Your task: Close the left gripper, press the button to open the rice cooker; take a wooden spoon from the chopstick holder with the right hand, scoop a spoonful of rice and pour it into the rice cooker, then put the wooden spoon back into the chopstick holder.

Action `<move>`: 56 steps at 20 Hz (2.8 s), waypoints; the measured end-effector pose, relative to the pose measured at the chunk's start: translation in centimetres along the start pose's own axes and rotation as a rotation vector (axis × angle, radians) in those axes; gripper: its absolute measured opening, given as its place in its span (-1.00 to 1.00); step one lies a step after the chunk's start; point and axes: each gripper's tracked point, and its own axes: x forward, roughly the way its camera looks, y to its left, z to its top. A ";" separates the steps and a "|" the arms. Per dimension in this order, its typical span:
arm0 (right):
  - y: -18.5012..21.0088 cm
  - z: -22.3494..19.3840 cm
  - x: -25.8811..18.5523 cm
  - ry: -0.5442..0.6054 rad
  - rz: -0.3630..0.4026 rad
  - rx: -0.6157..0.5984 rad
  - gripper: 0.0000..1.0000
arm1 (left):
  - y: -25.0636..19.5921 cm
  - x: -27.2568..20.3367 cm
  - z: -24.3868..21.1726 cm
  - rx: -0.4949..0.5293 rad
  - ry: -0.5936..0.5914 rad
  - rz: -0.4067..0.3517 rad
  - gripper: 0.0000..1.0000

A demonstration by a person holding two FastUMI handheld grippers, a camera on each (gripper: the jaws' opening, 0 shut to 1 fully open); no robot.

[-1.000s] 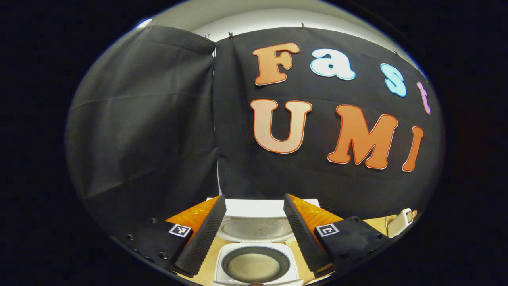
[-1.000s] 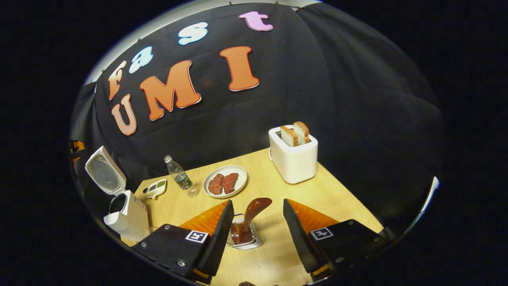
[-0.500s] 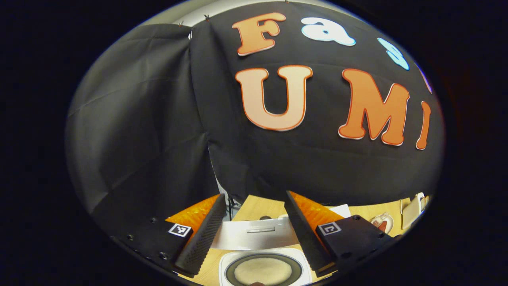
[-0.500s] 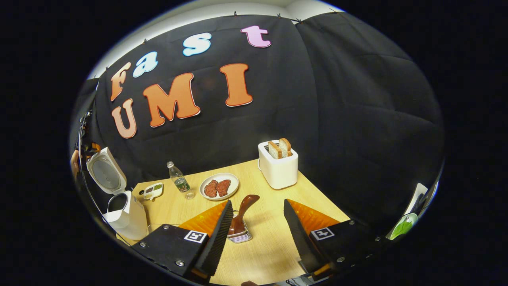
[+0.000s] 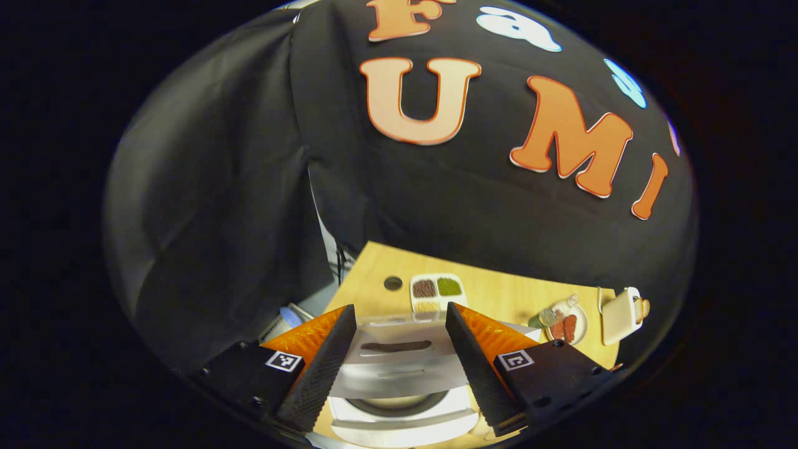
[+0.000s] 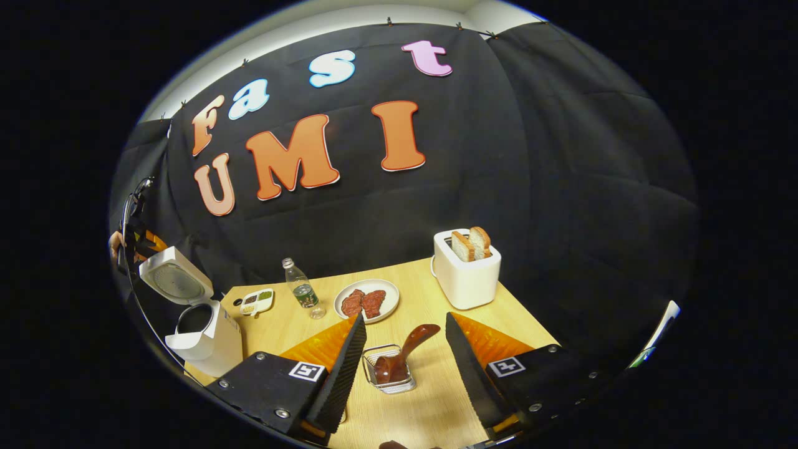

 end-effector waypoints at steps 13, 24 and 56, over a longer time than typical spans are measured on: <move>3.0 -2.4 1.7 0.061 0.084 -0.001 0.60 | 1.3 4.1 -17.5 0.041 0.323 0.097 0.92; 5.6 -1.1 1.5 0.029 0.119 -0.074 0.60 | -1.3 1.2 -14.4 0.057 0.053 0.018 0.97; 17.6 11.9 -6.4 -0.475 0.249 -0.234 0.61 | -16.2 -21.9 -14.1 0.269 -0.866 -0.220 0.96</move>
